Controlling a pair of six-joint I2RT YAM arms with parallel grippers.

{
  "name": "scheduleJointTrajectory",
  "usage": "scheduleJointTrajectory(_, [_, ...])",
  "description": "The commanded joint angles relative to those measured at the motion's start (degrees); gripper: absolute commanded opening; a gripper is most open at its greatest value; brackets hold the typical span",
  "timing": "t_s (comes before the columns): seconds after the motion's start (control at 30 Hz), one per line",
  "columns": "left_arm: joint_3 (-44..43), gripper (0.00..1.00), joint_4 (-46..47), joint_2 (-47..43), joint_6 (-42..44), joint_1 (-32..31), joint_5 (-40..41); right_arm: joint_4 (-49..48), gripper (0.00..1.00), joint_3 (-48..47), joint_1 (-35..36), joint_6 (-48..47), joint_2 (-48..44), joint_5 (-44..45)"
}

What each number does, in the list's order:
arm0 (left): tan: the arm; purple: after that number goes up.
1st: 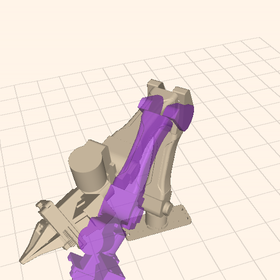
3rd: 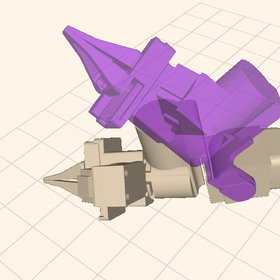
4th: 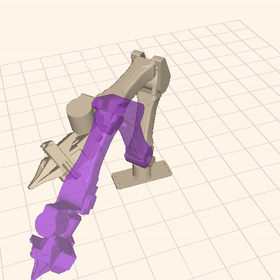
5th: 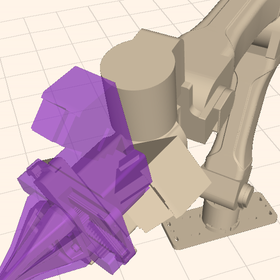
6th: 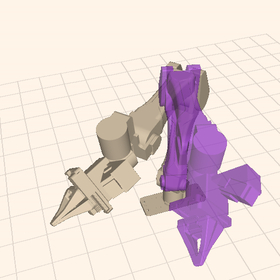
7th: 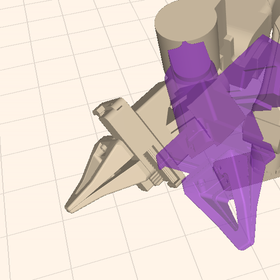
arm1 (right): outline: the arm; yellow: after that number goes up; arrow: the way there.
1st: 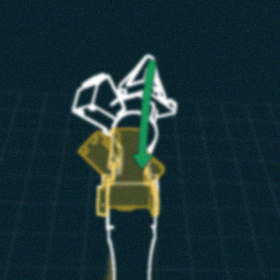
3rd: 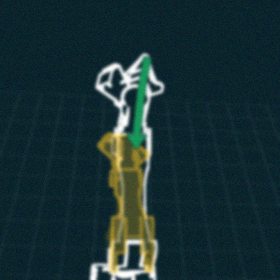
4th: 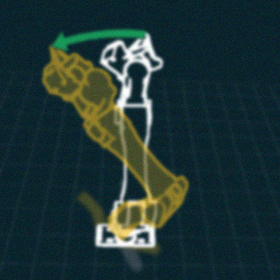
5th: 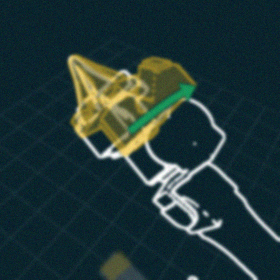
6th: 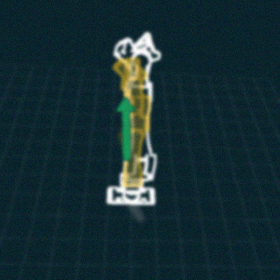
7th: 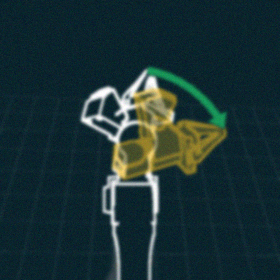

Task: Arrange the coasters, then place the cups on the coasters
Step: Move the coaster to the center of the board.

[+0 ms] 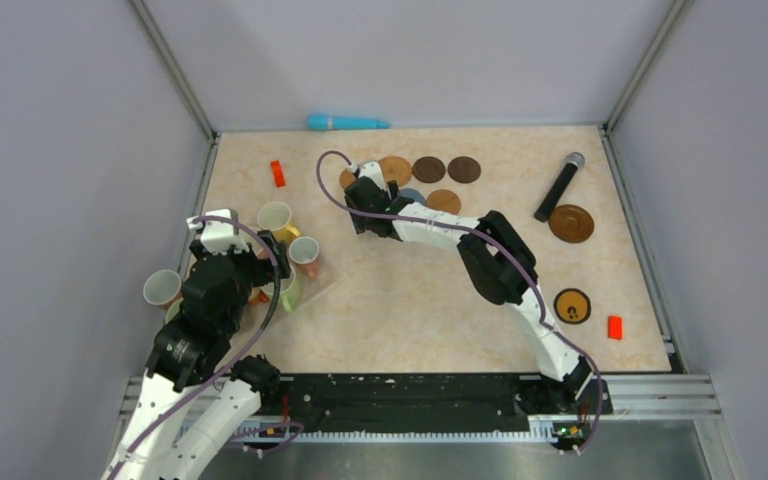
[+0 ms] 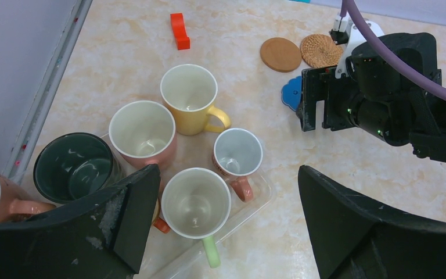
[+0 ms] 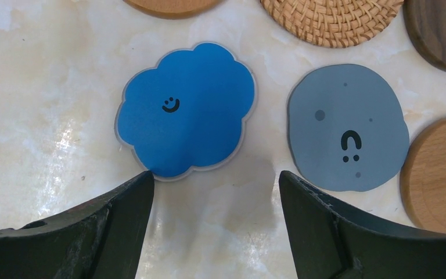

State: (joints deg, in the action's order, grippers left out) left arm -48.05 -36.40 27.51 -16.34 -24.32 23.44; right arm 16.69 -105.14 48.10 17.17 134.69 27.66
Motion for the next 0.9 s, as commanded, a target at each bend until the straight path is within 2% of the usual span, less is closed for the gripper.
scheduleJointTrajectory(0.0, [0.44, 0.93, 2.48, 0.02, 0.17, -0.07, 0.41, 5.94, 0.78, -0.39, -0.66, 0.04, 0.39, 4.03])
scheduleJointTrajectory(0.37, [0.44, 0.93, 2.38, -0.35, 0.08, -0.09, 0.53, 7.39, 0.77, 1.90, -0.76, 0.50, -6.53, 5.54])
scheduleJointTrajectory(0.5, [0.50, 0.93, 2.33, -0.56, 0.08, -0.11, 0.48, 2.78, 0.76, 4.23, -0.05, -1.65, -8.73, 0.22])
scheduleJointTrajectory(0.67, [0.50, 0.93, 2.32, -0.77, -0.01, -0.04, 0.55, 2.11, 0.74, 2.20, 1.43, -1.71, -6.97, -2.53])
scheduleJointTrajectory(0.87, [0.50, 0.93, 2.28, -0.62, -0.01, -0.12, 0.38, 0.40, 0.76, -0.98, 2.12, -1.44, -2.88, -1.56])
